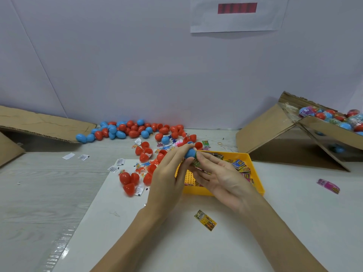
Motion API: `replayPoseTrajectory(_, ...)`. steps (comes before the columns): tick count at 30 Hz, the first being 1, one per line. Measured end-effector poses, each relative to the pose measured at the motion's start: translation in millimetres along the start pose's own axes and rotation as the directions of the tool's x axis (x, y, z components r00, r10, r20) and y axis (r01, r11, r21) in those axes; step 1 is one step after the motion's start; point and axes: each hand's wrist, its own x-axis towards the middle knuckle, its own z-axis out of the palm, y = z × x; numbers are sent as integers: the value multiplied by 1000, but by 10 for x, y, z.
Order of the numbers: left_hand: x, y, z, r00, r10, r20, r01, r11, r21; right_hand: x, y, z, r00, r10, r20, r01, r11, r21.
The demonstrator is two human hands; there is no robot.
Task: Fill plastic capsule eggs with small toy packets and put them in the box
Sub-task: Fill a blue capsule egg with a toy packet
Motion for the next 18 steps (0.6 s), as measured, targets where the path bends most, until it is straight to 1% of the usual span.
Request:
replayPoseTrajectory(5, -6, -3, -34, 1000, 31, -4, -31, 996, 89, 4, 52, 50, 998, 67, 5, -67, 993, 97)
replayPoseTrajectory(10, -3, 11, -39, 998, 64, -9, -61, 982, 178, 14, 81, 78, 993, 116, 14, -117, 985, 128)
replayPoseTrajectory(18, -15, 40, -26, 994, 107, -38, -97, 975, 201, 3, 83, 102, 988, 153, -3, -151, 977, 147)
